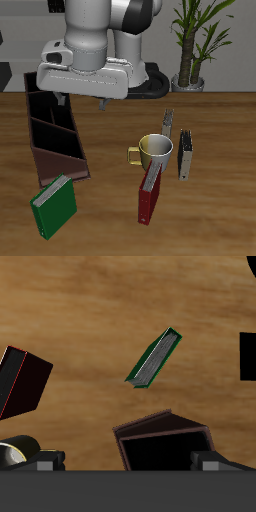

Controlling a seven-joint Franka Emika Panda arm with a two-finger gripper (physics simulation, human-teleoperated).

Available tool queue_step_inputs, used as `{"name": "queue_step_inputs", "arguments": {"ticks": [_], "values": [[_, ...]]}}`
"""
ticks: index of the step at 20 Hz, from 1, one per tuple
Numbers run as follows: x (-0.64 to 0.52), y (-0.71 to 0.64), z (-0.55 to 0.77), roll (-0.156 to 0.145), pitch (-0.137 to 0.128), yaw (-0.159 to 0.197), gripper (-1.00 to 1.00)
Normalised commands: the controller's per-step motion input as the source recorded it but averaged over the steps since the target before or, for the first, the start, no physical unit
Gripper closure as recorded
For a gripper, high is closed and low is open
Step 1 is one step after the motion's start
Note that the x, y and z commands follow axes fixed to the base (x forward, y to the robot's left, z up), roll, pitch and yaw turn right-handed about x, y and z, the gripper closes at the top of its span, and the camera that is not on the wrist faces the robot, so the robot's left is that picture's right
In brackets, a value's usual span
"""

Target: Place the green book into the right desk caddy's right compartment

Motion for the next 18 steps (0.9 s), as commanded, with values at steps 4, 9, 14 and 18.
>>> {"name": "queue_step_inputs", "arguments": {"ticks": [4,9,14,18], "values": [[0.19,-0.23,-0.01,-0.036,-0.031,-0.011,-1.00],[0.23,-0.24,-0.04,-0.042,-0.020,-0.047,-1.00],[0.18,-0.12,-0.04,-0.002,-0.023,-0.052,-1.00],[0.23,-0.14,-0.11,0.031,0.010,-0.010,-1.00]]}}
